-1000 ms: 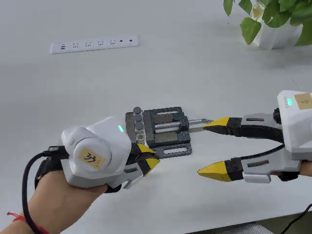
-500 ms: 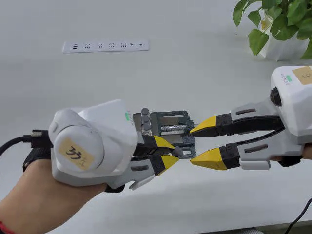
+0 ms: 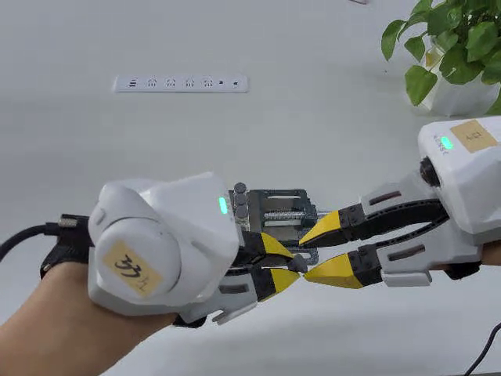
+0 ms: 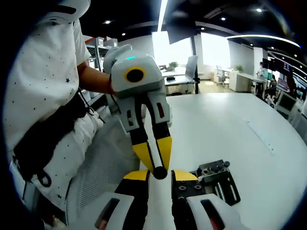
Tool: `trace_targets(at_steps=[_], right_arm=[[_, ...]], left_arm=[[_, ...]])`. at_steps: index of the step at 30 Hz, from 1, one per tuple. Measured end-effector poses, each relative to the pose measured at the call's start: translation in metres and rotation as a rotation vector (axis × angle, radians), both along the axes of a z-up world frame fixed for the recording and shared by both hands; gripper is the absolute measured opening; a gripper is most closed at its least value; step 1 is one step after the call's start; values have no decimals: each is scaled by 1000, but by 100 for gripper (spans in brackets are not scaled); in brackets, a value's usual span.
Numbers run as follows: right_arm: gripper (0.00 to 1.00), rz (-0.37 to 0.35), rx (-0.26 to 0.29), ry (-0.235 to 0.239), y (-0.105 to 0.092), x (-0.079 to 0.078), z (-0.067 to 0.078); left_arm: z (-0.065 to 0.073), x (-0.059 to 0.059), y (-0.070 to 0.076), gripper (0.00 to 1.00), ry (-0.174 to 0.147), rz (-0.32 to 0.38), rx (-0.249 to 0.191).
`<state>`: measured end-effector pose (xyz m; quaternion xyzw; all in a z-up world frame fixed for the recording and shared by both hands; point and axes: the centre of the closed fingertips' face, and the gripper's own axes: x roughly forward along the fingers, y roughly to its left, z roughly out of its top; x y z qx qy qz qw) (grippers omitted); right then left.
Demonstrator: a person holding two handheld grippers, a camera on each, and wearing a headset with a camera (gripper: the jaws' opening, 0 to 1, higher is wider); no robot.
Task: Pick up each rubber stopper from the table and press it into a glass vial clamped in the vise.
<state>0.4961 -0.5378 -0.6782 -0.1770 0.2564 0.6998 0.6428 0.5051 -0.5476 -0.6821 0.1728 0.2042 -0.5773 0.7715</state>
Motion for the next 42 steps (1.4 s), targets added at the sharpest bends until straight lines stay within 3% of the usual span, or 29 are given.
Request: trace_targets(at_steps=[6, 22, 42], right_arm=[[8, 26, -15, -6, 0, -1, 0], [7, 69, -17, -20, -1, -4, 2], [7, 107, -12, -17, 3, -11, 10]], left_arm=[[2, -2, -2, 3, -3, -8, 2], [4, -7, -2, 3, -5, -54, 11], [10, -9, 1, 3, 30, -93, -24]])
